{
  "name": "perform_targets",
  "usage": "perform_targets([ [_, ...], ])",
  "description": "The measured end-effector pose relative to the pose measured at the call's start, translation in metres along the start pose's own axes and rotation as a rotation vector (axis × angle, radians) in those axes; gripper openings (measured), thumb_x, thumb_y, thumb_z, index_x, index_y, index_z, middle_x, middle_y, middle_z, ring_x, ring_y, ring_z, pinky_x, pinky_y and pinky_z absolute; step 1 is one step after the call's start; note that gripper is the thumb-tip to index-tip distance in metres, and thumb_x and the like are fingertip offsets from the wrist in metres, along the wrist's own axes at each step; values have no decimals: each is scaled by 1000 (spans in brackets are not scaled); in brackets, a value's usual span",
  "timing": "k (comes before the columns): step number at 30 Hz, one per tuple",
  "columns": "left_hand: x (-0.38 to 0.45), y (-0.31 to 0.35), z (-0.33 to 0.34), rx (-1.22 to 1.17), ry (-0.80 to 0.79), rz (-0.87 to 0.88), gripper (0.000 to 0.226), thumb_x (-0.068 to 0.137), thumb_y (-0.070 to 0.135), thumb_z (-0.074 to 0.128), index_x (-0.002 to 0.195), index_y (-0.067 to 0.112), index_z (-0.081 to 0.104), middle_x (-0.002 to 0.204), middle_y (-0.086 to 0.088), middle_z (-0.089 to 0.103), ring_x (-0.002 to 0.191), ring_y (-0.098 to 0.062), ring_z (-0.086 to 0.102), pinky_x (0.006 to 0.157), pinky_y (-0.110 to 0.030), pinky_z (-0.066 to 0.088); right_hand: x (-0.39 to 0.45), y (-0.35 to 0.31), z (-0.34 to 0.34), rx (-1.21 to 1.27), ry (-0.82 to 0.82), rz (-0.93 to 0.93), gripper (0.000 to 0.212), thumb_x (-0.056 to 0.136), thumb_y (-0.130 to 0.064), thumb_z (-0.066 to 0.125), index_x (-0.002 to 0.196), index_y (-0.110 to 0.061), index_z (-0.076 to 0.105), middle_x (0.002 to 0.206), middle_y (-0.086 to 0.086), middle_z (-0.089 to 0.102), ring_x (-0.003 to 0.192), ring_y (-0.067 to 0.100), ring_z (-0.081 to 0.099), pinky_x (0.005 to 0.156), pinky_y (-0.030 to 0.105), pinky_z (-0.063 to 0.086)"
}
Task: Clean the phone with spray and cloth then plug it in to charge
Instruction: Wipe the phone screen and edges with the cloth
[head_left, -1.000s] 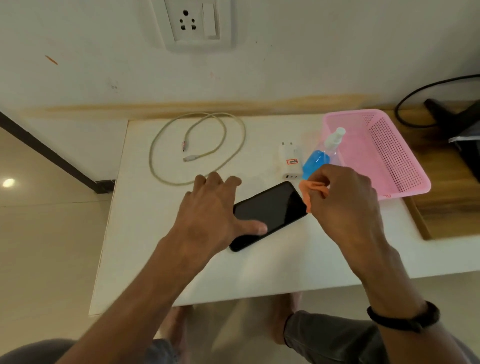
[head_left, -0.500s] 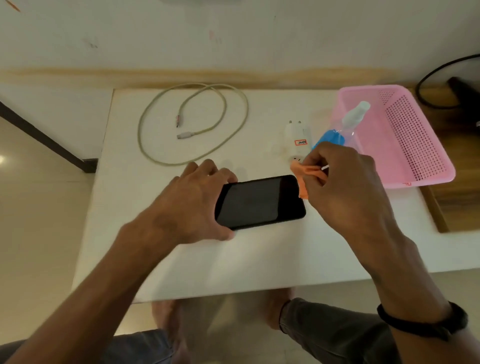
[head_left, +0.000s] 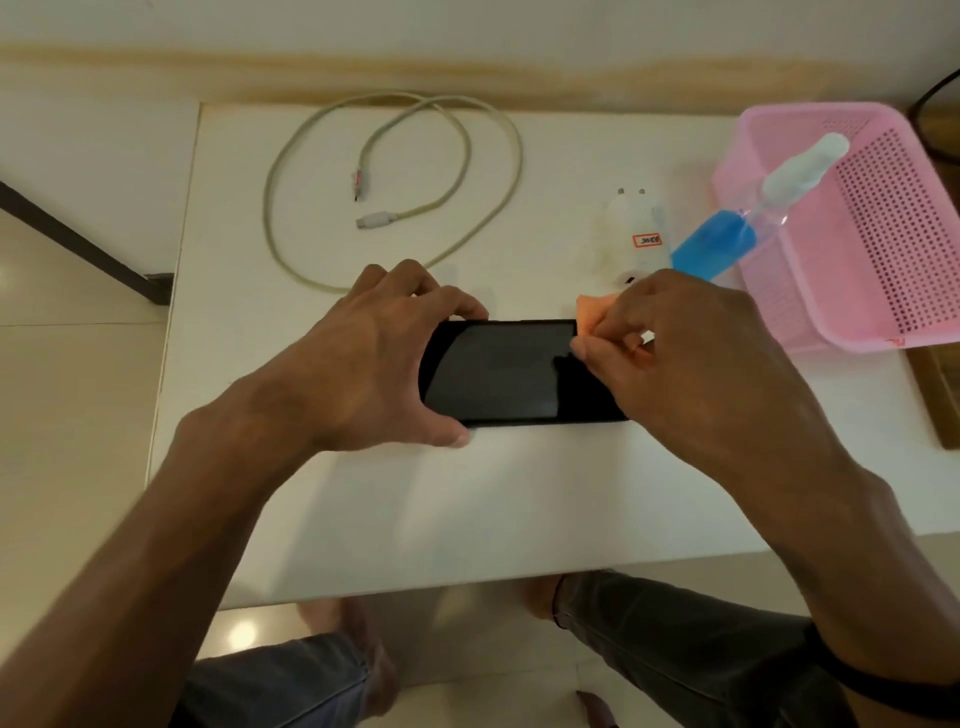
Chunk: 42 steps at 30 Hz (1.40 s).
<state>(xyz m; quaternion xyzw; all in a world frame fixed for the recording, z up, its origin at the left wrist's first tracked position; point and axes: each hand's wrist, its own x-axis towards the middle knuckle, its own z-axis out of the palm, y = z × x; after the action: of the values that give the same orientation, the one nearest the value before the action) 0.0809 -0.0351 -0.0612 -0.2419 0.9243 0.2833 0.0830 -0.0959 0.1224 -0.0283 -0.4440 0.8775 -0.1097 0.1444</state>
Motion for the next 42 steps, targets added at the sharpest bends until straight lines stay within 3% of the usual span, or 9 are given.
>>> perform_targets([
  [2, 0, 2, 0, 13, 19, -7, 94, 61, 53, 90, 143, 41, 47, 124, 13, 42, 117, -13, 39, 99, -34, 46, -1, 1, -1, -1, 5, -5, 15, 95, -25, 71, 96, -10, 74, 105, 6, 67, 96, 25, 68, 97, 31, 54],
  [5, 2, 9, -1, 51, 16, -37, 94, 61, 51, 91, 143, 41, 47, 125, 12, 42, 119, -13, 38, 97, -35, 47, 1, -2, 1, 15, 55, 32, 10, 95, -14, 67, 103, -9, 73, 102, 10, 67, 89, 29, 69, 91, 40, 58],
  [13, -1, 22, 5, 56, 91, -46, 90, 58, 66, 86, 137, 38, 54, 124, 10, 45, 116, -15, 41, 95, -33, 46, 6, -6, 17, -57, 31, 124, 16, 99, -20, 64, 112, -10, 67, 99, 5, 62, 84, 23, 62, 88, 29, 53],
  [16, -2, 23, 6, 76, 107, -58, 89, 59, 66, 86, 137, 37, 55, 124, 8, 46, 116, -16, 42, 92, -33, 48, 8, -9, 19, -24, -2, 163, 22, 100, -28, 63, 116, -13, 65, 88, 0, 56, 71, 15, 50, 76, 23, 46],
  [25, 3, 31, 3, 209, 115, -99, 87, 57, 69, 86, 132, 37, 56, 118, 7, 47, 108, -17, 47, 81, -30, 38, -2, -21, 13, -46, -152, 14, 20, 98, -30, 63, 113, -17, 66, 100, 1, 64, 87, 19, 63, 89, 35, 58],
  [29, 4, 32, 3, 210, 106, -109, 88, 57, 68, 87, 132, 37, 55, 118, 7, 46, 109, -17, 47, 81, -30, 38, -4, -24, 7, -20, -289, 0, 29, 99, -37, 62, 119, -16, 68, 112, 3, 67, 95, 19, 65, 87, 27, 54],
  [35, 5, 31, 3, 209, 96, -114, 87, 56, 68, 87, 131, 37, 55, 118, 8, 45, 109, -16, 46, 79, -30, 38, -9, -13, -2, 9, -361, -60, 23, 94, -26, 70, 116, -23, 77, 123, -3, 67, 100, 16, 67, 80, 16, 45],
  [39, 5, 30, 3, 212, 93, -106, 91, 56, 68, 87, 134, 35, 54, 119, 7, 45, 110, -17, 46, 78, -30, 38, -10, 3, -4, 47, -314, -45, 19, 91, -23, 74, 108, -26, 81, 104, -16, 66, 70, 3, 56, 57, -2, 38],
  [42, 5, 30, 4, 214, 85, -103, 93, 57, 68, 86, 136, 35, 52, 121, 6, 44, 111, -17, 46, 78, -30, 38, -10, 14, -7, 57, -296, -20, 18, 89, -19, 76, 104, -27, 82, 85, -25, 57, 64, -4, 50, 56, -5, 37],
])
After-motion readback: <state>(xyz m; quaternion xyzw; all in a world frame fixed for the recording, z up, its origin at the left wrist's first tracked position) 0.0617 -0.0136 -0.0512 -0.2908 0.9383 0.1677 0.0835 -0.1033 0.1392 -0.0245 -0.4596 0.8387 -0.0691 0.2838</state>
